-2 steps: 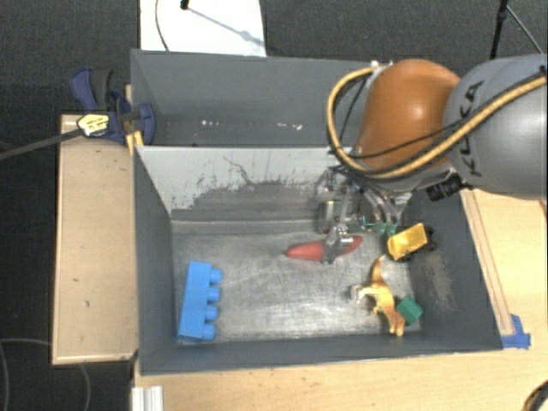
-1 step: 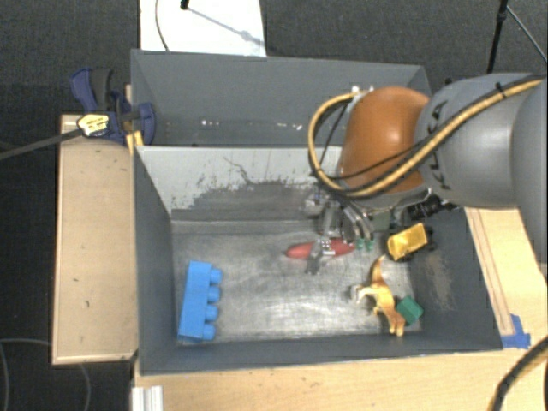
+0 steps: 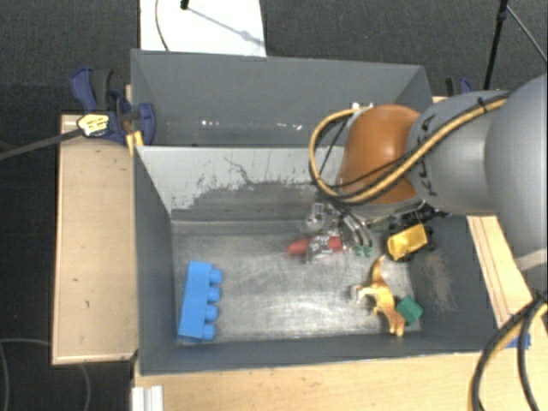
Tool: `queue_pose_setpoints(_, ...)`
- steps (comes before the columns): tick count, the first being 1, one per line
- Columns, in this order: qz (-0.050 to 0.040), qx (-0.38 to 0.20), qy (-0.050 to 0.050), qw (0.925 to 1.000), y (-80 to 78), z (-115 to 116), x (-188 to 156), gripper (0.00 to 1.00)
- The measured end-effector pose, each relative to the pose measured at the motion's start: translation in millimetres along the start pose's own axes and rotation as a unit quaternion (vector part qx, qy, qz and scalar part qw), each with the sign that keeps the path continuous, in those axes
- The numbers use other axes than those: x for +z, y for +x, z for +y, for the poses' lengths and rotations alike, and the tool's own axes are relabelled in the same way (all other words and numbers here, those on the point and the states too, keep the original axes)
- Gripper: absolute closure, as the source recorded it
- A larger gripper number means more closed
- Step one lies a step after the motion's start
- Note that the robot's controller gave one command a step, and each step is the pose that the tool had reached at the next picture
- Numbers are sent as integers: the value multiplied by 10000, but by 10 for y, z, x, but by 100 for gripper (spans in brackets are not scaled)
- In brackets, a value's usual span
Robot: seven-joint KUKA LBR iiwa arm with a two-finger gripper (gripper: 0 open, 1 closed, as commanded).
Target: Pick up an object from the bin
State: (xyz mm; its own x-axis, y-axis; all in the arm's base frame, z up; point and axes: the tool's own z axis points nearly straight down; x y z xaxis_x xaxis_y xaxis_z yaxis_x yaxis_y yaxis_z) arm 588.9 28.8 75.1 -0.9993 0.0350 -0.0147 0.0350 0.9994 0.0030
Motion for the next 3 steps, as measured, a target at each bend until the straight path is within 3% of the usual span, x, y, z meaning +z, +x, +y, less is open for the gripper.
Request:
queue_pose_setpoints(1, 0, 3, 0, 10000, 0, 0, 0, 100)
queue_pose_setpoints(2, 96, -59, 16, 9999, 398, 248, -351, 100)
queue_pose_setpoints(3, 55, -252, 1, 9997, 361, 131, -560, 100)
